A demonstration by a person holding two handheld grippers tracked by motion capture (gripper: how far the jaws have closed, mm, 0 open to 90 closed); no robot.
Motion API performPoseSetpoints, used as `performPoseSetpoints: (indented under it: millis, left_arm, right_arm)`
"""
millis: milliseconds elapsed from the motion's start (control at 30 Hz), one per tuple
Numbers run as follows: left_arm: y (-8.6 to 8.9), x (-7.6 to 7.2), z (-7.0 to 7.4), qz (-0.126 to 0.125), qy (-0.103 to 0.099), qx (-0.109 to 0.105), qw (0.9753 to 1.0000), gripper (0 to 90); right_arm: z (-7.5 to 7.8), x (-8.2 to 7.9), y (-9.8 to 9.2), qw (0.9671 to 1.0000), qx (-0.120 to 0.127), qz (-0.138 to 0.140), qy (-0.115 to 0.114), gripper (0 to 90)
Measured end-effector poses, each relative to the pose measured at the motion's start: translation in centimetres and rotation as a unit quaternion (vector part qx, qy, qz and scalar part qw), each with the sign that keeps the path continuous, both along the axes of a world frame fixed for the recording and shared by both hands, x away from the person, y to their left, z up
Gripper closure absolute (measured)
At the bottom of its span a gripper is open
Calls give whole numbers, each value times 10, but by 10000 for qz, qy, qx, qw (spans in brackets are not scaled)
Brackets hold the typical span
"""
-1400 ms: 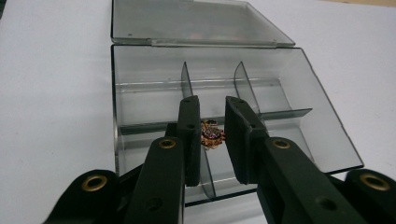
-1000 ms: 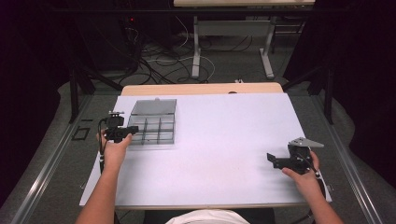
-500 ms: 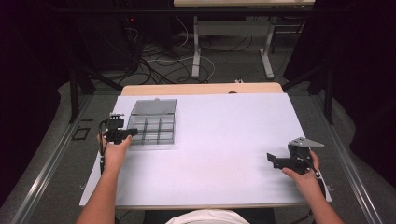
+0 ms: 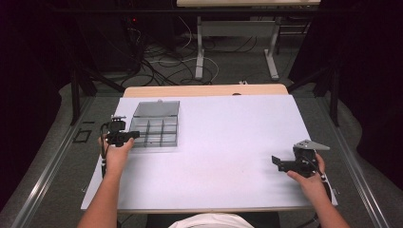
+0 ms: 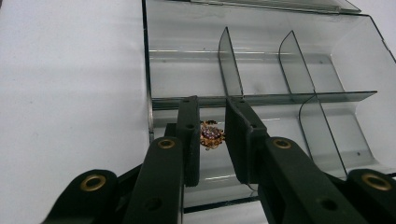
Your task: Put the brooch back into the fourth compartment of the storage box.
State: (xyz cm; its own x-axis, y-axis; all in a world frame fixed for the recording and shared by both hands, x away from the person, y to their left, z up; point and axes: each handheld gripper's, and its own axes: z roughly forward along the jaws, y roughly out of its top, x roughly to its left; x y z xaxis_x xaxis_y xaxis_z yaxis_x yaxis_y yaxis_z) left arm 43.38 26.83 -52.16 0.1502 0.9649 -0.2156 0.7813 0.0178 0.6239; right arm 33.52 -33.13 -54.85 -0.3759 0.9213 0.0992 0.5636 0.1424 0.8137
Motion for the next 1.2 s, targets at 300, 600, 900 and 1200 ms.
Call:
performPoseSetpoints:
  millis: [300,600,900,1200]
  left_arm:
    - [-1,0,1,3,-17,-36,10000,702]
    - [-4,-4,7,-38,-297,-74,9995,636]
    - [-11,-11,17,-228,-504,8,9985,585]
    - [-17,-21,23,-443,-661,-15,9968,497]
  right_arm:
    - [0,0,0,10000,1,2,2,0]
    - [0,0,0,10000,5,-17,-1,0]
    - [1,-1,0,10000,-2,-14,-4,0]
    - [1,-1,0,10000,3,-36,-1,0]
